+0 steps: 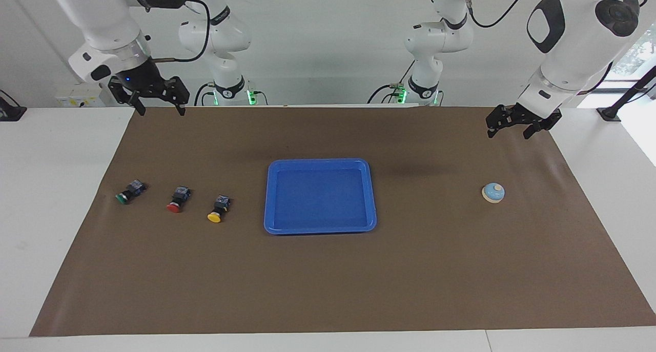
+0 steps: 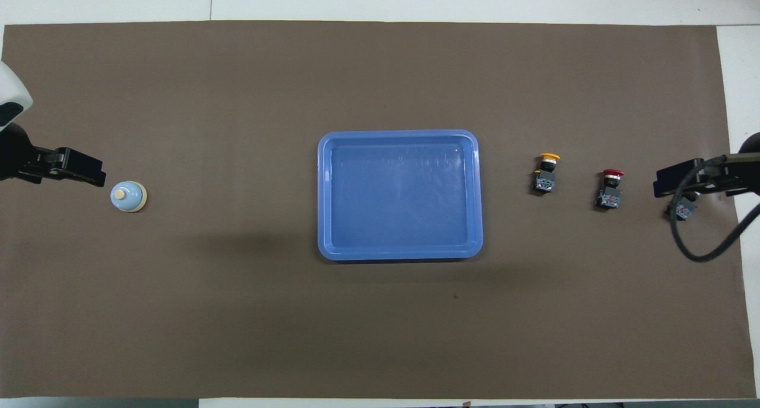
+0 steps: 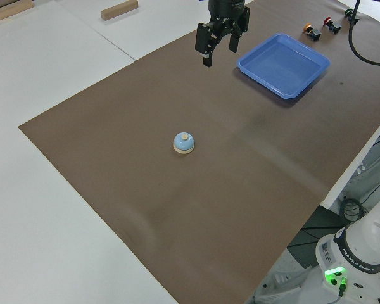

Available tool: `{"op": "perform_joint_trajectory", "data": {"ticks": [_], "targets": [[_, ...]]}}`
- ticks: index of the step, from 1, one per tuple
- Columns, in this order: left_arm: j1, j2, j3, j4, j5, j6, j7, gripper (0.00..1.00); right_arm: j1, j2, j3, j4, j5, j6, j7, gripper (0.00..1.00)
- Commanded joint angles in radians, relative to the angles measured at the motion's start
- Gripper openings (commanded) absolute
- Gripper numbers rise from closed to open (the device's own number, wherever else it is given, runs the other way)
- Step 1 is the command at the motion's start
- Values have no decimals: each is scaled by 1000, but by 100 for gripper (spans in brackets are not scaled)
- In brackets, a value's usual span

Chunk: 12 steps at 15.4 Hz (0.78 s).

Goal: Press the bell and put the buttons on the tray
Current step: 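Grasp the yellow-capped button with the right gripper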

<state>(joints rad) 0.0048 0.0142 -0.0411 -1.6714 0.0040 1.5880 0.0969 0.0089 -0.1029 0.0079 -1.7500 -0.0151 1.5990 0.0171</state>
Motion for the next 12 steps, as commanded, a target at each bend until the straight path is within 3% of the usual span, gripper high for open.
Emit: {"op": "perform_joint_trajectory", "data": {"ticks": [1, 3, 7, 12], "targets": [[-12, 4, 12, 18, -1, -41, -9, 100, 41, -66, 6, -224, -3, 198, 68, 100], [-12, 4, 10, 18, -1, -40, -9, 100, 81, -17, 6, -269, -3, 280, 145, 100], [-12, -3, 10, 9, -1, -39, -9, 100, 82, 181, 4, -266, -3, 465, 173, 100], [-12, -17, 10, 4, -1, -29, -8, 100, 97, 282, 4, -290, -3, 622, 198, 100]]}}
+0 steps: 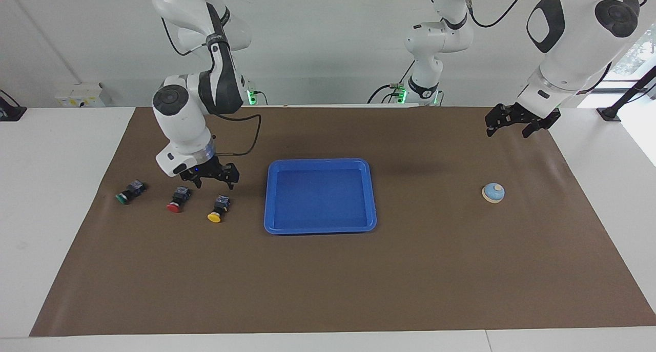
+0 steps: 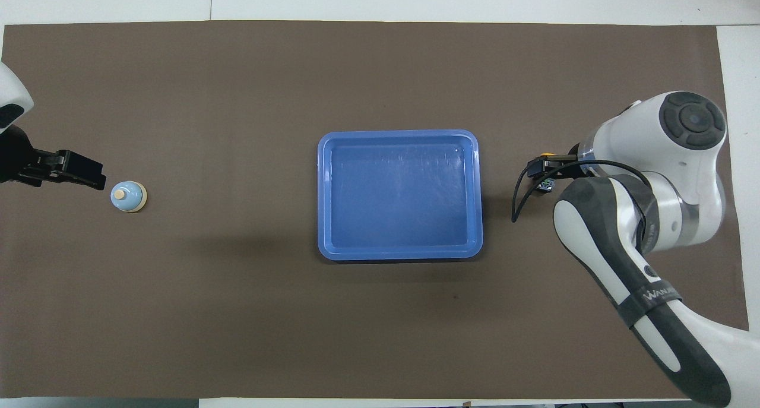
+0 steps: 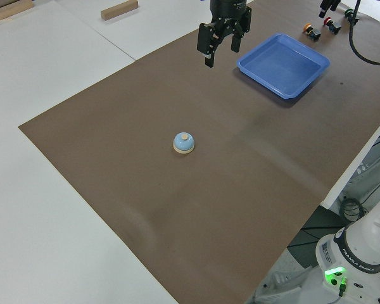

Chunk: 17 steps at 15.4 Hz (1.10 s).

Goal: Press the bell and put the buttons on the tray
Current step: 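Grasp the yellow-capped button with the right gripper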

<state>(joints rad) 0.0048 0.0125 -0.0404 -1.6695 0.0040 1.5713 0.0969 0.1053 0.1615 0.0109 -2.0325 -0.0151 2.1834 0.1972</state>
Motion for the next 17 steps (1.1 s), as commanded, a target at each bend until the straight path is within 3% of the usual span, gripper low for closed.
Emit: {"op": "perform_joint_trajectory", "data": {"ticks": [1, 8, 10, 11, 12, 14, 15, 17], "targets": [[-11, -16, 10, 2, -1, -13, -8, 100, -7, 47, 1, -8, -5, 74, 11, 100], [1, -16, 11, 2, -1, -13, -8, 100, -10, 153, 1, 14, -9, 170, 18, 100], [1, -20, 11, 2, -1, -13, -8, 100, -13, 159, 1, 14, -9, 171, 14, 94], [1, -22, 11, 1, -1, -13, -8, 100, -13, 158, 1, 12, -9, 168, 14, 83], [1, -22, 11, 1, -1, -13, -8, 100, -13, 158, 1, 11, -9, 164, 14, 62], [3, -22, 11, 1, -1, -13, -8, 100, -18, 153, 1, 9, -9, 138, 13, 10], [1, -22, 11, 1, -1, -13, -8, 100, -18, 151, 1, 9, -9, 119, 11, 0], [3, -22, 11, 1, -1, -13, -8, 100, -16, 150, 1, 14, -6, 107, 11, 0]]}}
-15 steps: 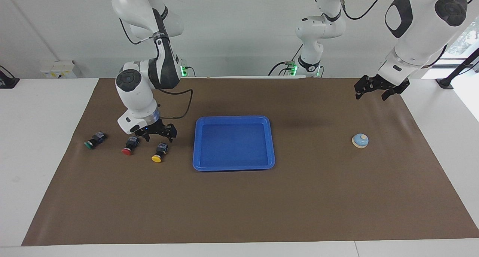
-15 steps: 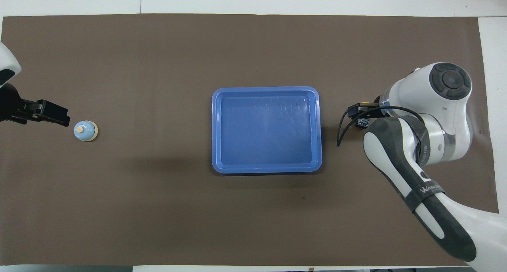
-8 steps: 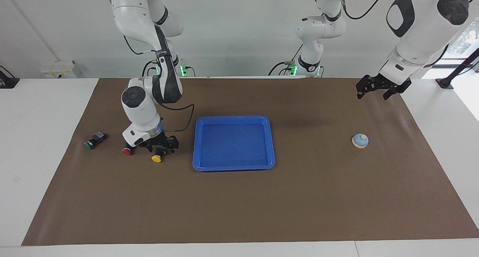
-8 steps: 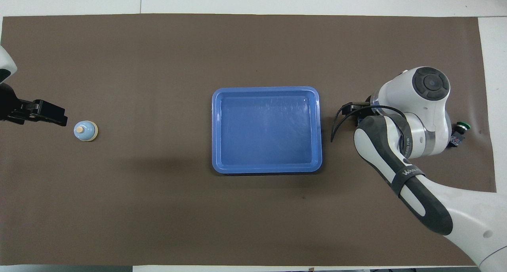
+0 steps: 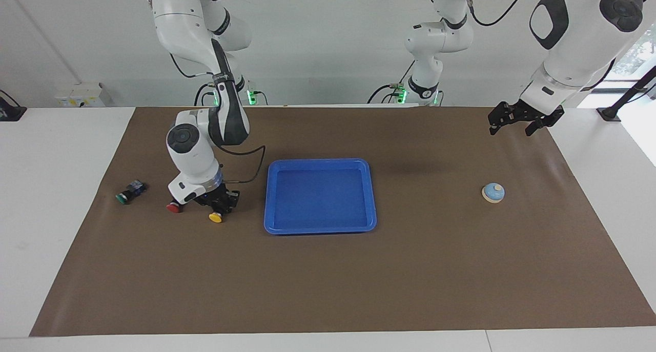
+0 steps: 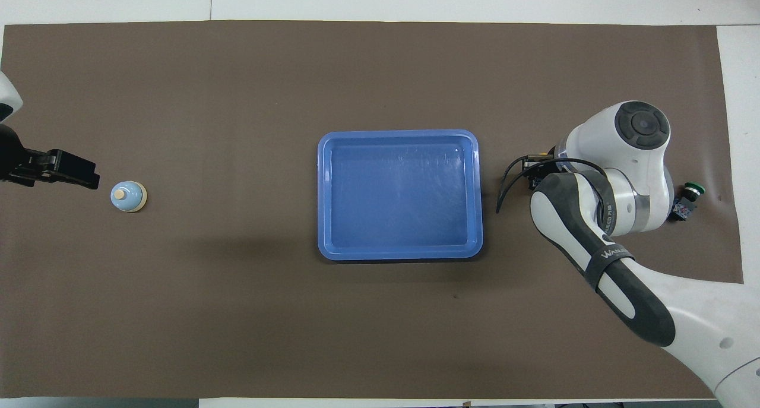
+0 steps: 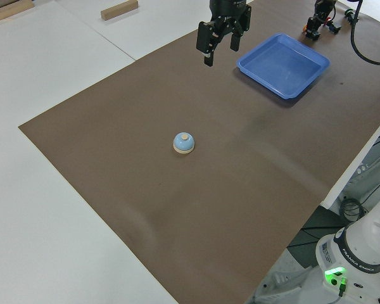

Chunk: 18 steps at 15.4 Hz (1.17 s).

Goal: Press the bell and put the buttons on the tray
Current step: 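Grasp the yellow-capped button with the right gripper, then carry the yellow button into the blue tray and release it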

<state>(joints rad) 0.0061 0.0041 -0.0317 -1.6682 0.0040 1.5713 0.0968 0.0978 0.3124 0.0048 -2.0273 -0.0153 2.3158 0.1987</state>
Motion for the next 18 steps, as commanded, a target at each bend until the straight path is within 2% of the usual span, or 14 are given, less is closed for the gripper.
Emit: {"op": "perform_joint_trajectory", "data": {"ticks": [1, 4, 7, 9, 13, 18], "targets": [[2, -13, 3, -1, -1, -13, -8, 100, -10, -1, 8, 10, -6, -30, 7, 0], [2, -13, 3, -1, -1, -13, -8, 100, 3, -3, 8, 77, -8, -108, -1, 0], [2, -13, 3, -1, -1, -13, -8, 100, 58, 8, 9, 263, 0, -312, 1, 0], [2, -13, 3, -1, -1, -13, -8, 100, 130, 23, 9, 344, 11, -380, 13, 0], [2, -13, 3, -1, -1, -13, -8, 100, 278, 34, 8, 346, 51, -359, 115, 0], [2, -13, 3, -1, -1, -13, -8, 100, 312, 54, 8, 240, 49, -221, 119, 0]]}}
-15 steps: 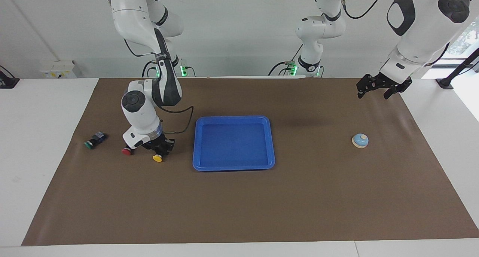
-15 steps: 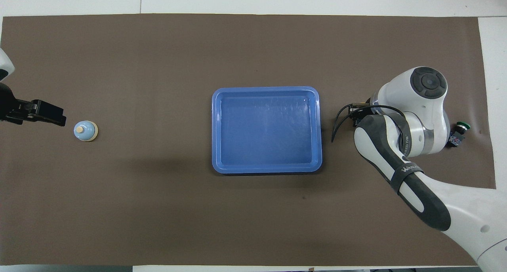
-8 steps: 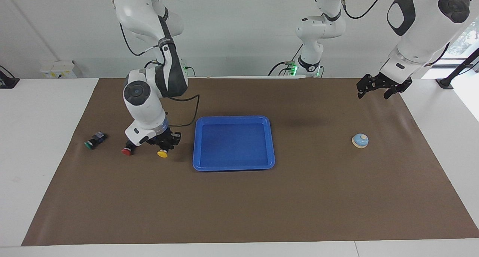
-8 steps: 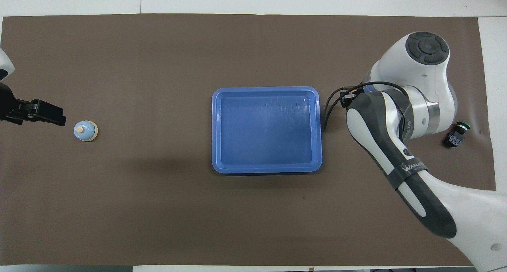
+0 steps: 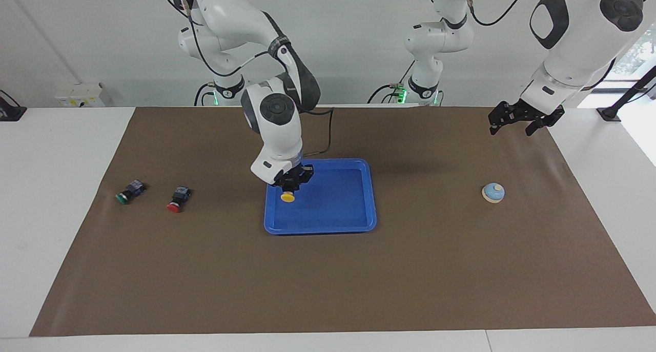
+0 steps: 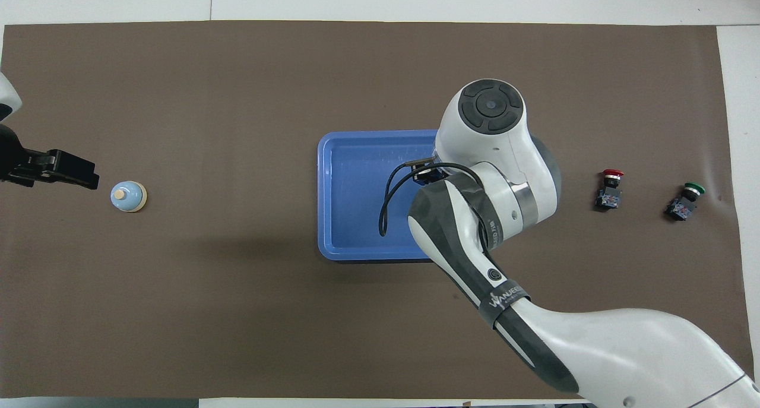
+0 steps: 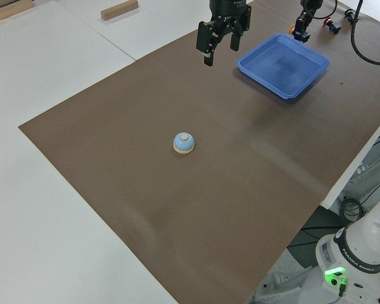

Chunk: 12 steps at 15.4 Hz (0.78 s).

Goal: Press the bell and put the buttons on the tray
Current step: 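Carry the yellow button into the blue tray and release it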

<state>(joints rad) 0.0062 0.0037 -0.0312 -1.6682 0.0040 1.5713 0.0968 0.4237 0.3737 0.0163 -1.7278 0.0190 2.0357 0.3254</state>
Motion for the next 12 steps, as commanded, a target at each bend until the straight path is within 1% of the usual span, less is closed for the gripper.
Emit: {"op": "perform_joint_trajectory", "data": {"ticks": [1, 3, 5, 10, 11, 12], "targets": [[1, -13, 2, -1, -1, -13, -8, 100, -10, -7, -3, -74, 15, 81, -8, 0], [1, -13, 2, -1, -1, -13, -8, 100, 12, -5, -4, -122, 16, 136, -5, 0], [1, -13, 2, -1, -1, -13, -8, 100, 9, -12, -3, -171, 16, 182, 10, 0], [1, -13, 2, -1, -1, -13, -8, 100, 12, -9, -3, -190, 16, 193, 90, 0], [1, -13, 2, -1, -1, -13, -8, 100, 9, -9, -3, -190, 16, 189, 107, 11], [1, -13, 2, -1, -1, -13, -8, 100, 7, -9, -3, -187, 16, 183, 110, 86]]}}
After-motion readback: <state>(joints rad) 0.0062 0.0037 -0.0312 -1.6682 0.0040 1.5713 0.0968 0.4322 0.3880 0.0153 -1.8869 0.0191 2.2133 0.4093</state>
